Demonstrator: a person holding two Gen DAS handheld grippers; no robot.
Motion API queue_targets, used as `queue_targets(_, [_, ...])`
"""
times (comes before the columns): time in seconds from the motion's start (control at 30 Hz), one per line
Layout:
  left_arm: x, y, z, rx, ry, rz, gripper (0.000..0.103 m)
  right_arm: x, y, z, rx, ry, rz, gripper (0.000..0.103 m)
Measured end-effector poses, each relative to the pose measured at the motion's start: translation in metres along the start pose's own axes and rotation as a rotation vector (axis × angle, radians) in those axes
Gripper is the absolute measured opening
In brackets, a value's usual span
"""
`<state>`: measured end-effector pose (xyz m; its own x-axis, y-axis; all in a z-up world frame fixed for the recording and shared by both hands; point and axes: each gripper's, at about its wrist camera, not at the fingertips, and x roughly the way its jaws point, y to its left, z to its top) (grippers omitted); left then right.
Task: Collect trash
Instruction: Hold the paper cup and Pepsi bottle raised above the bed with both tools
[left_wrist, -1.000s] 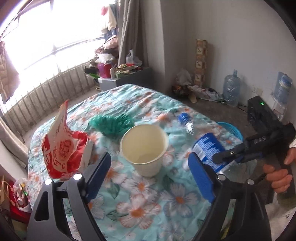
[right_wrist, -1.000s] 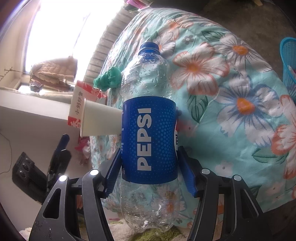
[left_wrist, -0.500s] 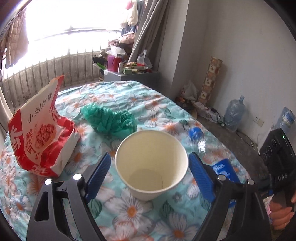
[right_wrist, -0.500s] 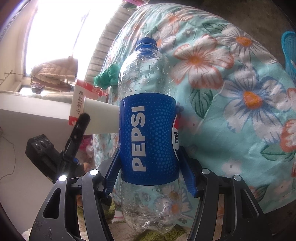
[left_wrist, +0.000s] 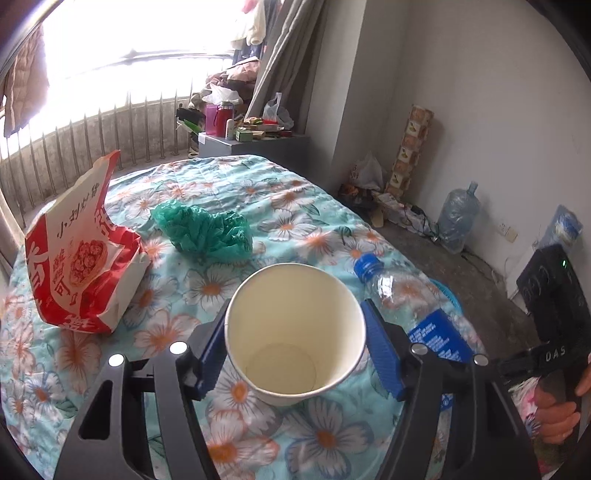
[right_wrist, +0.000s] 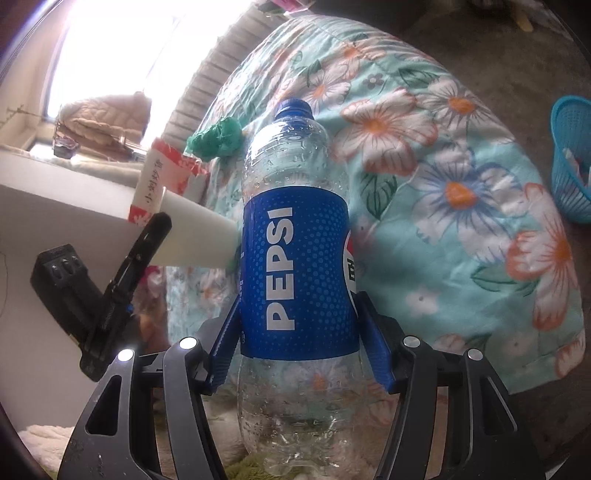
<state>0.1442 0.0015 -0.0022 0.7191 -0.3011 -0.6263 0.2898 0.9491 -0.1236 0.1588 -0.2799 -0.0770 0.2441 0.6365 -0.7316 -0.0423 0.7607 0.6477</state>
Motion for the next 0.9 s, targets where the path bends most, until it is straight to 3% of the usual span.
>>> queue_targets(0.2, [0.004,-0.005,-0.005,0.029,0.009,0.007,0.071,0.012,0.007,0.001,-0.022,0.008,-0.035,0.059])
queue_targets(0.27, [0.006,-0.007,-0.006,0.037,0.014,0.006,0.078,0.013,0.009,0.002,-0.030,0.007,-0.044,0.059])
queue_targets(0.6, [0.019,-0.006,-0.017,0.044,0.045,0.018,0.078,0.015,0.015,0.005,-0.018,-0.012,-0.049,0.060])
queue_targets(0.9, [0.019,0.003,-0.014,0.000,0.035,0.010,0.064,0.012,0.009,0.007,-0.006,-0.015,-0.042,0.060])
